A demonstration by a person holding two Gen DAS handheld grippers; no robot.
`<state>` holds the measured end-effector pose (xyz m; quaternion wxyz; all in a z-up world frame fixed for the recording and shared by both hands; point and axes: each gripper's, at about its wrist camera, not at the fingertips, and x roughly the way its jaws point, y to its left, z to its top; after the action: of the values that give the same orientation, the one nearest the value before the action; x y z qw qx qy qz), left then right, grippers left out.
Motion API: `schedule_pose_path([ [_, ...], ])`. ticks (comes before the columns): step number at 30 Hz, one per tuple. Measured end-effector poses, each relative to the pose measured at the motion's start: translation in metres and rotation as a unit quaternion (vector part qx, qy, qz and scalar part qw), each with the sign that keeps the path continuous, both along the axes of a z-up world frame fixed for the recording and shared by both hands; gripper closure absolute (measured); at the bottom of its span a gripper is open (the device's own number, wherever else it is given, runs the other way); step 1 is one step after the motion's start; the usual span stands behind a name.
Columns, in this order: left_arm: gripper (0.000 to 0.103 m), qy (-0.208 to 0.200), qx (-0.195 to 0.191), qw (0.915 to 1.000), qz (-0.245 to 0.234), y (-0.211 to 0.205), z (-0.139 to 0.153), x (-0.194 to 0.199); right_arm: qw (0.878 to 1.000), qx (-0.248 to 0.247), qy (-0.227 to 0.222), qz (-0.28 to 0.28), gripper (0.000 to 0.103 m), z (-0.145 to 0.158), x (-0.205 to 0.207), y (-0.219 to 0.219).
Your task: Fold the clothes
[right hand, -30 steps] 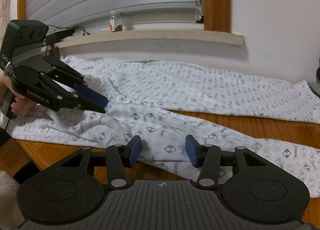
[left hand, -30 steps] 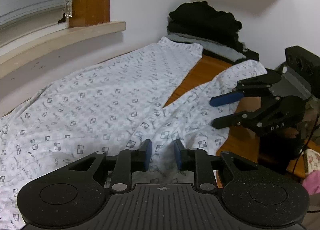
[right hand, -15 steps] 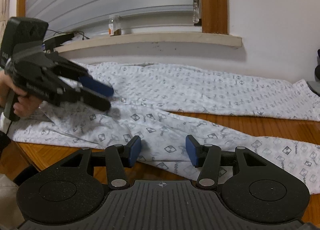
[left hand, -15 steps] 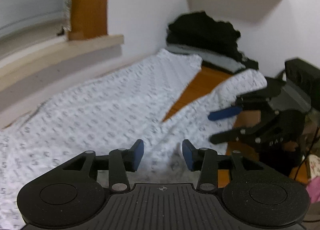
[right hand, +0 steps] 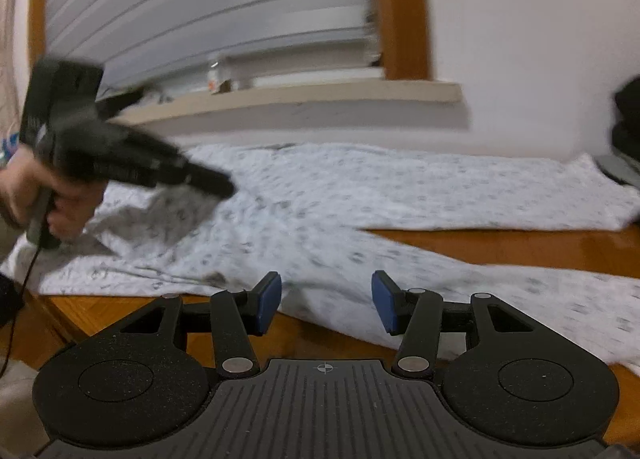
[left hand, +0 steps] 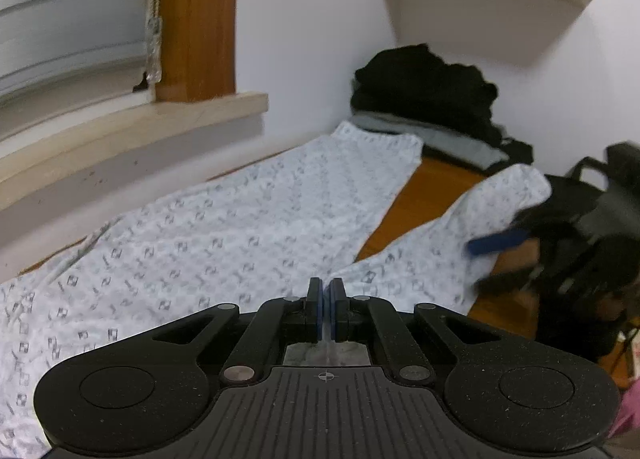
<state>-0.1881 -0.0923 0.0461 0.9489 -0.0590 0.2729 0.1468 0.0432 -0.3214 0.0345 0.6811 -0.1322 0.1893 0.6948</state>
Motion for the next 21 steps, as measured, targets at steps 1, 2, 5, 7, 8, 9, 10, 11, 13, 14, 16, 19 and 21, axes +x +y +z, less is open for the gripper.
schedule_pose_path([
  [1,0.099,0.001,-0.004,1.0000,0.002,0.001,-0.003,0.000,1.000,-0.001,-0.005,-0.016,0.050,0.002,0.010,-0.008],
  [2,0.099,0.002,-0.006,1.0000,0.004,0.002,-0.006,0.001,0.999,-0.001,-0.009,-0.032,0.045,0.003,0.020,-0.016],
  [5,0.099,-0.001,-0.013,0.9999,0.008,0.006,-0.011,0.001,0.995,-0.005,-0.024,-0.092,0.044,0.007,0.058,-0.041],
  [7,0.099,-0.005,-0.015,0.9998,0.010,0.008,-0.014,-0.001,0.990,-0.008,-0.036,-0.137,0.044,0.009,0.087,-0.058],
  [8,0.099,-0.008,-0.016,0.9998,0.011,0.008,-0.015,-0.001,0.986,-0.008,-0.037,-0.160,0.045,0.010,0.102,-0.065],
  [9,0.099,-0.010,-0.018,0.9997,0.011,0.009,-0.016,-0.002,0.983,-0.007,-0.037,-0.182,0.045,0.010,0.117,-0.072],
  [10,0.099,-0.016,-0.020,0.9996,0.013,0.008,-0.015,-0.003,0.978,-0.002,-0.036,-0.207,0.045,0.010,0.132,-0.078],
  [11,0.099,-0.022,-0.021,0.9994,0.015,0.008,-0.013,-0.005,0.972,0.005,-0.033,-0.234,0.045,0.010,0.146,-0.084],
  [13,0.099,-0.035,-0.017,0.9991,0.020,0.008,-0.006,-0.008,0.962,0.013,-0.011,-0.271,0.045,0.008,0.172,-0.090],
  [14,0.100,-0.037,-0.014,0.9990,0.020,0.008,-0.002,-0.009,0.958,0.017,0.001,-0.287,0.045,0.007,0.185,-0.092],
  [16,0.100,-0.042,-0.008,0.9989,0.021,0.009,0.006,-0.011,0.954,0.015,0.032,-0.299,0.045,0.004,0.202,-0.090],
  [19,0.100,-0.048,0.001,0.9986,0.023,0.009,0.019,-0.013,0.959,-0.004,0.081,-0.273,0.045,0.001,0.211,-0.079],
  [21,0.099,-0.049,0.009,0.9984,0.027,0.010,0.024,-0.014,0.961,-0.017,0.080,-0.264,0.055,0.000,0.206,-0.068],
])
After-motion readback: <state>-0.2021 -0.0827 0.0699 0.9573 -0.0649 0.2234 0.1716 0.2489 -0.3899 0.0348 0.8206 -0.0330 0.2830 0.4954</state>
